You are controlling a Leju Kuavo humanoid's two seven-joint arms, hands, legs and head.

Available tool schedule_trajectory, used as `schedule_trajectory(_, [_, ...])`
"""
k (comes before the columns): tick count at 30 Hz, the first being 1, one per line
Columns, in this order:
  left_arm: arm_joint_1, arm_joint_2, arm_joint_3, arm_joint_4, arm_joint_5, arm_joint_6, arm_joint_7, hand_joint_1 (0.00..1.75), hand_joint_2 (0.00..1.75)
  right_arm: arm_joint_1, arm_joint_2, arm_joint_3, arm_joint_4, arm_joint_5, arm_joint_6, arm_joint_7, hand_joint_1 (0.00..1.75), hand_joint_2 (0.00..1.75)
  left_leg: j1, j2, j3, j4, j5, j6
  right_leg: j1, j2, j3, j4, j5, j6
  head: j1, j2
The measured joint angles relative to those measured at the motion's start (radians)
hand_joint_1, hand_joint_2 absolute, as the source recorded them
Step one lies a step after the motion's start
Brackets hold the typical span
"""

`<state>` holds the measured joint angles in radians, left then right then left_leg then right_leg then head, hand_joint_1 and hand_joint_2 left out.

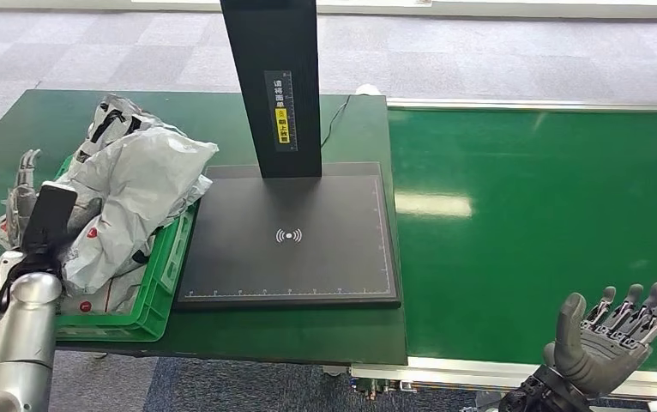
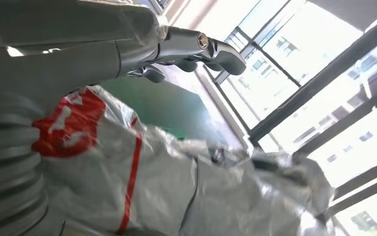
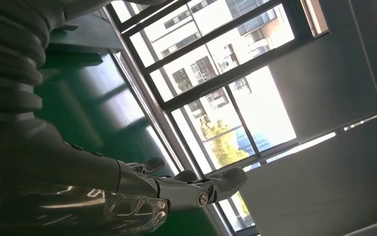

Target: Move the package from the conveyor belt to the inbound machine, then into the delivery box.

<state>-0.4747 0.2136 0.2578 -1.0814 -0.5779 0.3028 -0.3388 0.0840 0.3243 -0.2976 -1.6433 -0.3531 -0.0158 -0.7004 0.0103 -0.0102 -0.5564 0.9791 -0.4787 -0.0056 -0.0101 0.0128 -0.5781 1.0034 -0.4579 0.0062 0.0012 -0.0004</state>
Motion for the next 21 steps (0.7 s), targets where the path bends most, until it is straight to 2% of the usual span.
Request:
schedule_trajectory(8, [0.036,-0.022,0.069,-0.136,0.243,0.084,-0.142,0.0,1.75,-0.004,0.0,-0.004,0.025,0.006,0.004,0.0,0.0,1.75,0.0,0.0,-0.002,0.0,0.0,0.0,0.0,0.0,-0.001,0.0,0.0,0.0,0.0,0.0])
schedule_trajectory(21, [0.125,-0.081,0.116,-0.358,0.541,0.116,-0.301,0.0,1.75,-0.005,0.0,-0.005,0.043,0.01,0.002,0.0,0.0,1.75,0.0,0.0,-0.003,0.0,0.0,0.0,0.0,0.0,-0.002,0.0,0.0,0.0,0.0,0.0])
